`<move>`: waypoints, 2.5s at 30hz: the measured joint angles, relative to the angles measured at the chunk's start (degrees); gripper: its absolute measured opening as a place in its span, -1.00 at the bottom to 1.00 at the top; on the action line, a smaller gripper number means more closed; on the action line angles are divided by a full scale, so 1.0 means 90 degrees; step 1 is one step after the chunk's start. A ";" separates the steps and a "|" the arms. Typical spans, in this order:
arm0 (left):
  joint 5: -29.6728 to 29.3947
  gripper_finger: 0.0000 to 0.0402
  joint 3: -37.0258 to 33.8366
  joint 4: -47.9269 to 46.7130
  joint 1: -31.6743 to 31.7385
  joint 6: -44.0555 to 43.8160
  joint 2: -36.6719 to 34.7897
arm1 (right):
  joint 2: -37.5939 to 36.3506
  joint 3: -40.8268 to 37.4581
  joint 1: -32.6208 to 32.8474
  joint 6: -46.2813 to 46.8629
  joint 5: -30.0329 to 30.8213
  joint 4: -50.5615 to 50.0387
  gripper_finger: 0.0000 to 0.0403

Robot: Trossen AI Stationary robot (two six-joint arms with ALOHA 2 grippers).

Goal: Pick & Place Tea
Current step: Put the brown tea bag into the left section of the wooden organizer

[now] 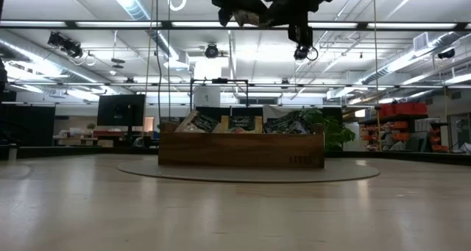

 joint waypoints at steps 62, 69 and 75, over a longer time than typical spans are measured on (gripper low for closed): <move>-0.1759 -0.99 -0.3589 0.9687 0.0289 -0.2387 -0.1880 | 0.0205 0.0004 0.0233 0.1121 0.1639 0.6075 0.22; -0.1674 -0.99 -0.3589 0.9489 0.0288 -0.2389 -0.1880 | 0.0253 0.0000 0.0228 0.0996 0.1771 0.6309 0.19; -0.1668 -0.99 -0.3589 0.9415 0.0284 -0.2388 -0.1861 | 0.0251 0.0000 0.0223 0.0986 0.1790 0.6399 0.00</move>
